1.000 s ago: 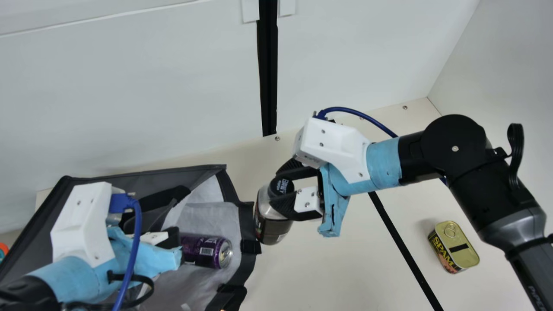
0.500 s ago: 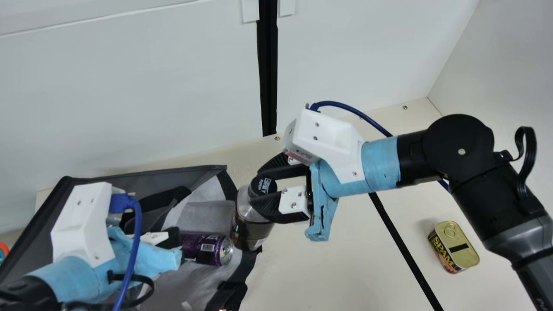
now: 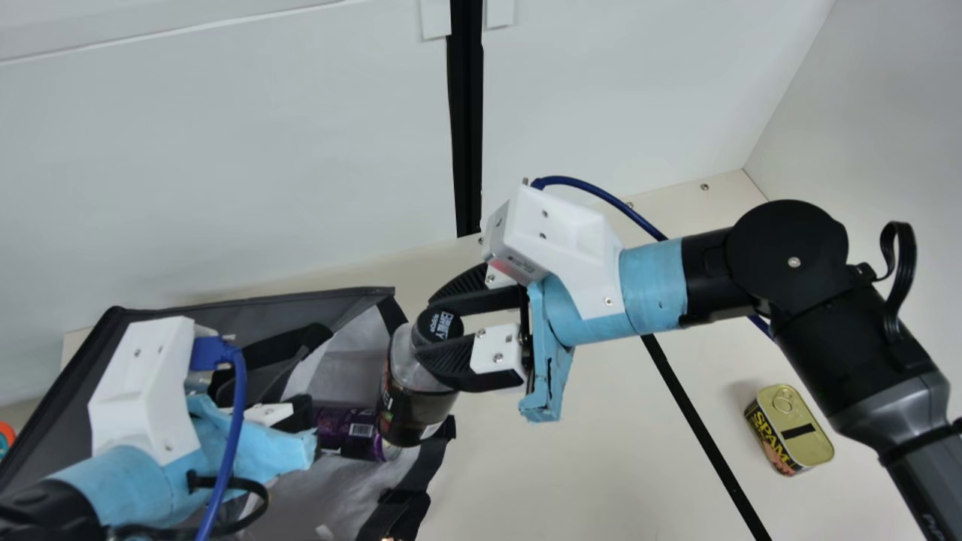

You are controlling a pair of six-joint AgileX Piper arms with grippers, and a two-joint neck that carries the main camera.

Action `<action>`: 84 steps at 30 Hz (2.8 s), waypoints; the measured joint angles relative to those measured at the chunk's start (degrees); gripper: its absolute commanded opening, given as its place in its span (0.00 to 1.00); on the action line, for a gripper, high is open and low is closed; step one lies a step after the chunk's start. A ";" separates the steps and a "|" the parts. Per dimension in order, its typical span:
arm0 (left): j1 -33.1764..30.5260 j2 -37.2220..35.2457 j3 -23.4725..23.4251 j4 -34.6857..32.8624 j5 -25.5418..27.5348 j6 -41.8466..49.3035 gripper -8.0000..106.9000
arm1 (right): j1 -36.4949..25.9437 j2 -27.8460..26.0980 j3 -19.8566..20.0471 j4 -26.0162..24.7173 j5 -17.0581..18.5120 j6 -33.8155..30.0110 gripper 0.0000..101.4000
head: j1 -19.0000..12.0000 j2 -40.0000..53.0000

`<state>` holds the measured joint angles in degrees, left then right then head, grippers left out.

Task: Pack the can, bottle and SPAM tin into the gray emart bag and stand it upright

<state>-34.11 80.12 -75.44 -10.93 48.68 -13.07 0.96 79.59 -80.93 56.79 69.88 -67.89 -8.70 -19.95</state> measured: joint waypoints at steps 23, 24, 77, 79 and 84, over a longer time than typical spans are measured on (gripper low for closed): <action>0.00 0.00 0.00 0.00 0.00 0.00 0.00 | 1.72 3.13 2.31 3.86 -0.19 -0.87 0.00 | 0.00 0.00; 0.00 0.00 0.00 0.00 0.00 0.00 0.00 | 1.87 3.18 2.47 3.92 -0.11 -0.87 0.00 | 0.00 0.09; 0.00 0.00 0.00 0.00 0.00 0.00 0.00 | 13.35 14.58 8.22 11.39 -7.39 -2.75 0.00 | 0.00 0.09; 0.00 0.00 0.00 0.00 0.00 0.00 0.00 | 13.82 15.20 8.22 11.34 -7.77 -2.84 0.00 | 0.00 0.00; 0.00 0.00 0.00 0.00 0.00 0.00 0.00 | 14.59 16.79 7.39 11.02 -8.78 -2.84 0.00 | 0.00 0.00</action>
<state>-34.11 80.12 -75.44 -10.93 48.68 -13.07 15.56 96.38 -73.54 67.82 61.10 -70.73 -8.70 -19.95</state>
